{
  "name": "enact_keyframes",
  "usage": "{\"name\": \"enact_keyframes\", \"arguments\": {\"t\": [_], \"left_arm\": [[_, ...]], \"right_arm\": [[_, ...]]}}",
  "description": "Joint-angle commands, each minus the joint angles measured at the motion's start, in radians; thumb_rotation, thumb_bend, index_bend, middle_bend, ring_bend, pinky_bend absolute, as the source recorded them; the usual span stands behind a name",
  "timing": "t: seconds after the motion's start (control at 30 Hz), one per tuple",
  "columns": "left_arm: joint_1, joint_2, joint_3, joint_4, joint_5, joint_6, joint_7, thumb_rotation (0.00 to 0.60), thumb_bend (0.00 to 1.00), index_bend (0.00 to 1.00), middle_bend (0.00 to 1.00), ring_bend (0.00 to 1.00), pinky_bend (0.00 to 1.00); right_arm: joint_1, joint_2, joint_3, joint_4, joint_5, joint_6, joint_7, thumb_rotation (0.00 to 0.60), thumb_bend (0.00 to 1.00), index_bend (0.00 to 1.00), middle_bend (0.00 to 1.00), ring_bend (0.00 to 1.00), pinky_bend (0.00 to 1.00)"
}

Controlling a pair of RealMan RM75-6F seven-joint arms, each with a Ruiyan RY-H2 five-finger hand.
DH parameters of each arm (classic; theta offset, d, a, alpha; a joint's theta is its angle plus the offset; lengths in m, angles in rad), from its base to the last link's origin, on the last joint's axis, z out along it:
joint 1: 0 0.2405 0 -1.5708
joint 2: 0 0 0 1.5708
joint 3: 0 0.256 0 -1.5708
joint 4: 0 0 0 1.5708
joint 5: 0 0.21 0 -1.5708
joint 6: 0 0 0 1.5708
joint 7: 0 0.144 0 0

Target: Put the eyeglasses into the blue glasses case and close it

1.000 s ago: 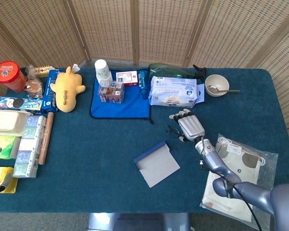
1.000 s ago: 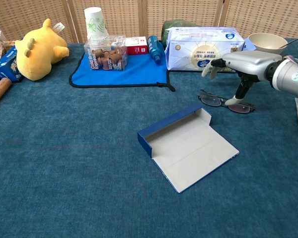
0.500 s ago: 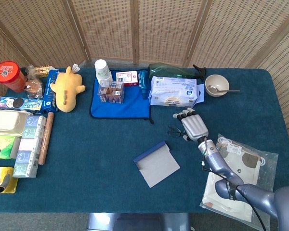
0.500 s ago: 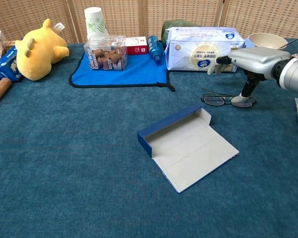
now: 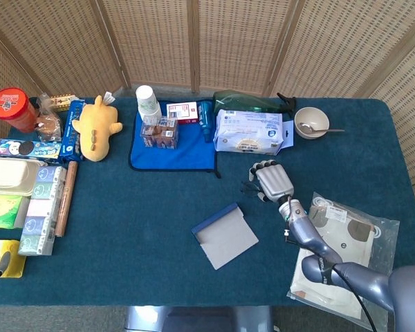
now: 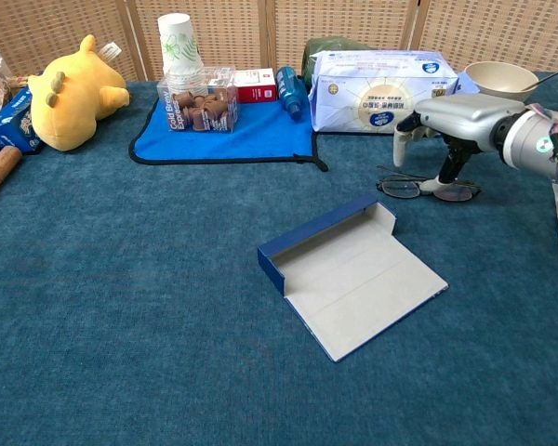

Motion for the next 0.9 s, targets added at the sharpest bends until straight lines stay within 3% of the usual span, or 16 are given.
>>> {"name": "enact_keyframes", "arguments": {"t": [0.03,0.3,0.67,0.9], "left_arm": [[0.001,0.001,0.0,0.004,-0.001,0.0,-0.005,0.6,0.3,0.16,0.1,0.0,0.0],[0.002,-0.002,-0.001,0.01,0.001,0.0,-0.013,0.6,0.29,0.16,0.1,0.0,0.0],[0.027,-0.001,0.004,0.025,0.0,0.027,-0.036,0.6,0.29,0.17,0.09,0.0,0.0],[0.035,-0.002,0.006,0.033,0.0,0.032,-0.052,0.6,0.29,0.18,0.09,0.0,0.0]], "right_arm": [[0.002,-0.008,0.003,0.011,0.01,-0.008,-0.004,0.6,0.23,0.42,0.32,0.25,0.25],[0.003,-0.014,0.009,0.024,0.02,-0.018,-0.003,0.6,0.24,0.46,0.35,0.29,0.28],[0.031,-0.046,0.026,0.077,0.031,-0.047,-0.003,0.6,0.29,0.66,0.52,0.47,0.4],[0.033,-0.064,0.027,0.1,0.032,-0.045,-0.004,0.6,0.32,0.72,0.56,0.52,0.44]]}}
